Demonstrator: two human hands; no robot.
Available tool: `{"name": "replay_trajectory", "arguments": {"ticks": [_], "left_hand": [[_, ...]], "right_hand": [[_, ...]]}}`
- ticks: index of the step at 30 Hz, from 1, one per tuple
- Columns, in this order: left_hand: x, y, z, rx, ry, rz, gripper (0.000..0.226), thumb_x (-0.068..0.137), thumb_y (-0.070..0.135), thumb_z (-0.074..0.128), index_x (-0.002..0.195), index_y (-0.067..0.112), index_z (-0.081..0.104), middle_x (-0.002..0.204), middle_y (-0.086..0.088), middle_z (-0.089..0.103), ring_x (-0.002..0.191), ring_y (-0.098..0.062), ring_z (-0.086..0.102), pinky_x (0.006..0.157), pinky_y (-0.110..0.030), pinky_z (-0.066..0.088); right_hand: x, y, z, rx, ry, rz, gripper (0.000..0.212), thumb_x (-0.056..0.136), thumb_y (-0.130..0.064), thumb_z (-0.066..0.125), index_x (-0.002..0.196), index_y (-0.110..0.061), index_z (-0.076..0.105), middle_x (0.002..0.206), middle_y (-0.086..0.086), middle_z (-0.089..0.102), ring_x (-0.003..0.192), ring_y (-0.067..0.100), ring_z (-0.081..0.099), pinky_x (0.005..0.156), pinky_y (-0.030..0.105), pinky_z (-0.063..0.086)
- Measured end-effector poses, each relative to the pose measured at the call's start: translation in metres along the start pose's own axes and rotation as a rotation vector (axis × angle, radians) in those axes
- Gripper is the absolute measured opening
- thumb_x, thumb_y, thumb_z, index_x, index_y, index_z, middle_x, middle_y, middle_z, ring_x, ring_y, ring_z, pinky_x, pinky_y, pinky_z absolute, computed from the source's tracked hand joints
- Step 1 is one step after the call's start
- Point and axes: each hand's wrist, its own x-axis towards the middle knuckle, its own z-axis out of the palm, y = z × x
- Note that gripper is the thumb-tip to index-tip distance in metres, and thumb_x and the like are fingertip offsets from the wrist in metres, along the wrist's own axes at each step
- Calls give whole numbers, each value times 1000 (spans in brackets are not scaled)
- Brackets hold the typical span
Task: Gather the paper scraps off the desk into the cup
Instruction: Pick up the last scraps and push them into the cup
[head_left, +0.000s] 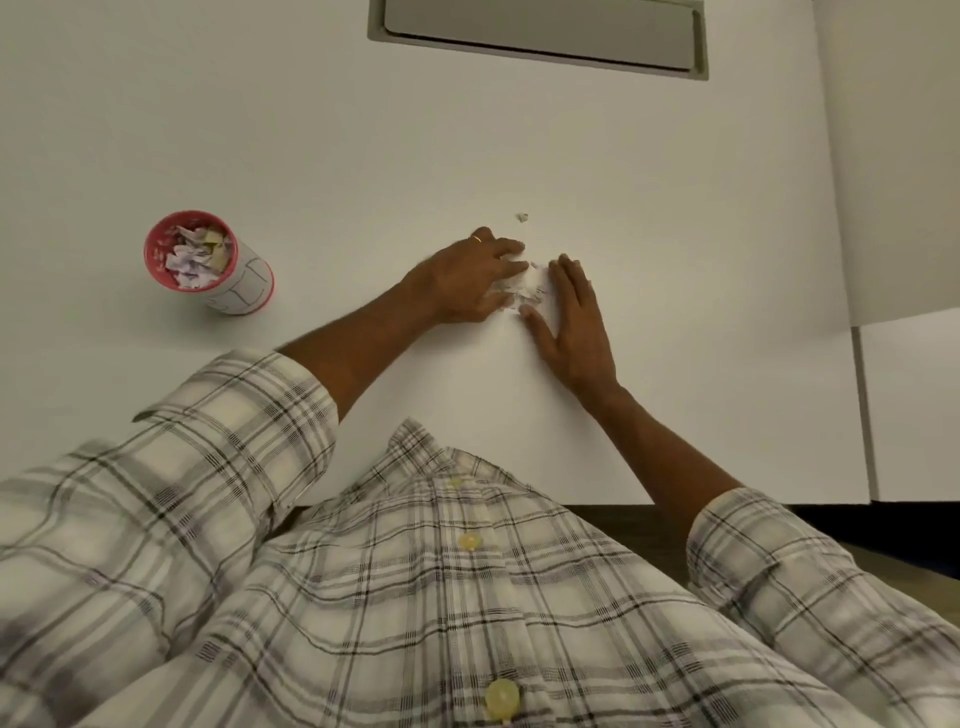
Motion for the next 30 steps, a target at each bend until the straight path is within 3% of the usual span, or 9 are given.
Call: {"name": "replay_trajectory", "arguments": {"ticks": [5,8,11,13,15,18,20,25,30], "left_hand": [[-24,-3,10,-126,156,-140,32,94,36,50,102,17,74,110,3,69,101,-21,60,77,-36,54],[-41,3,11,-166,191,-244,28,96,32,51,102,17,74,106,7,71,98,-18,59,81,-33,52],[-52,3,15,-144,203,-277,29,96,32,49,95,15,72,96,7,71,91,-17,58,77,-34,52],[-60,2,15,-151,221,-316,33,96,36,47,89,14,70,90,8,69,87,-14,56,75,-33,51],[-68,2,14,-200,243,-345,32,96,36,49,87,14,70,89,9,69,88,-13,56,77,-29,50],[-80,4,15,-267,310,-381,21,94,27,57,94,15,74,99,10,72,95,-13,60,83,-23,48],[-86,5,17,-309,361,-411,19,92,19,55,97,17,74,103,9,72,98,-13,61,87,-22,48],[-87,12,16,-345,351,-441,33,90,9,46,114,18,67,109,10,68,103,-12,60,94,-27,49],[-85,19,8,-197,227,-447,52,82,15,47,132,26,58,117,10,59,107,-13,53,81,-29,54]], "right_hand": [[6,-19,15,-43,-67,-110,77,101,-50,53,158,-6,26,167,11,24,157,25,15,129,39,11],[13,-30,24,-47,-75,-217,53,107,-33,48,151,-5,43,160,14,39,153,30,29,126,46,25],[6,-26,25,-78,-53,-318,36,107,-18,47,139,-6,58,152,10,52,146,25,43,121,38,36],[4,-14,19,-130,-43,-371,33,107,-16,46,135,-8,61,150,7,54,144,22,46,115,36,44],[12,-6,15,-181,-15,-366,37,109,-20,42,141,-10,55,156,7,47,148,23,39,118,43,39],[37,-9,13,-218,-29,-262,50,111,-28,32,160,-15,25,170,8,14,158,29,9,129,48,8],[55,-11,11,-192,-53,-214,54,111,-29,29,162,-15,15,171,9,4,159,31,2,128,48,5],[76,-16,15,-141,-129,-227,48,110,-22,30,156,-8,35,165,13,29,156,30,21,128,48,17],[34,-10,9,-121,-195,-437,44,109,-22,35,148,-5,48,157,13,44,150,28,36,126,40,26]]}}
